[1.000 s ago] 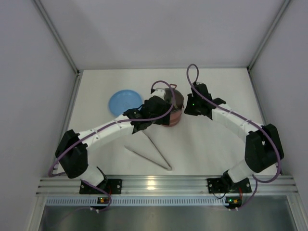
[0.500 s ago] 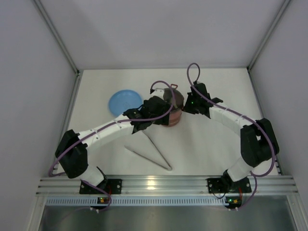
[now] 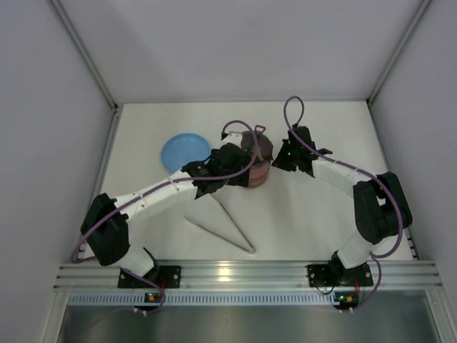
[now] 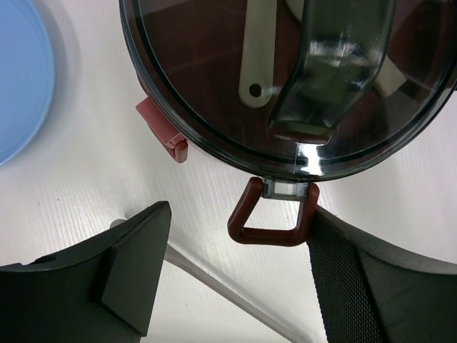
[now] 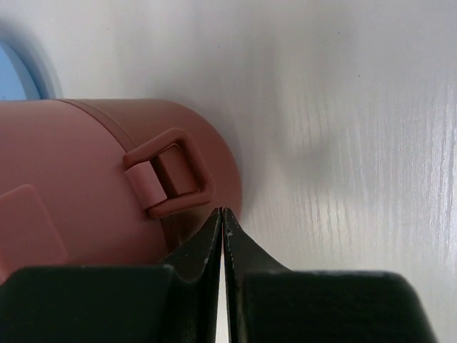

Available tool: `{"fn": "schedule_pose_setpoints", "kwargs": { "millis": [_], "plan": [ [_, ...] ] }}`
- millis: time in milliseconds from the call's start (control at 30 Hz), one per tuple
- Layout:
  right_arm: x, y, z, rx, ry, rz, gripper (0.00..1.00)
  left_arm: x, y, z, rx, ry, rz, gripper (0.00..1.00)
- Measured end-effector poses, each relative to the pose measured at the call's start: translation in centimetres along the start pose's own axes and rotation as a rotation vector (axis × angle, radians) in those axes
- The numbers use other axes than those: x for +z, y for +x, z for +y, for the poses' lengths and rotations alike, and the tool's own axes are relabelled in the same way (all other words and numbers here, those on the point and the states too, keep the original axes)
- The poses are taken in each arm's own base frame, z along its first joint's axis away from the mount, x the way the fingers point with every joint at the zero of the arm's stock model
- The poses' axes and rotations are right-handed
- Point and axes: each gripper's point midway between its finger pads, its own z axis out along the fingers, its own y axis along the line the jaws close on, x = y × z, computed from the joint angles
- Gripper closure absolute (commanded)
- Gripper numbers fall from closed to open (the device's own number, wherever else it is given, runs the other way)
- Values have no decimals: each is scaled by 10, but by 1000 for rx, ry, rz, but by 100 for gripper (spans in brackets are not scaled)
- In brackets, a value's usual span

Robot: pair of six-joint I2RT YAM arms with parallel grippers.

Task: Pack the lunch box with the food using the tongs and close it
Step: Close the fastener on the packing box.

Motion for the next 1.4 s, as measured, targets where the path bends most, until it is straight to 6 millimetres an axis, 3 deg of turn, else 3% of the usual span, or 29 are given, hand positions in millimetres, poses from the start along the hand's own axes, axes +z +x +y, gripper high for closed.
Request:
{"fn": "schedule_pose_setpoints", "kwargs": {
  "millis": [200,1100,1400],
  "plan": [
    [5,-6,-2,34,-15,-12,100,0,1,2,3,-11,2,21],
    [28,3,-10,93,-38,48,100,-4,3,18,17,-84,4,20],
    [29,-4,-3,97,-61,44,100,-7,1,24,20,-113,-6,19]
  ]
}}
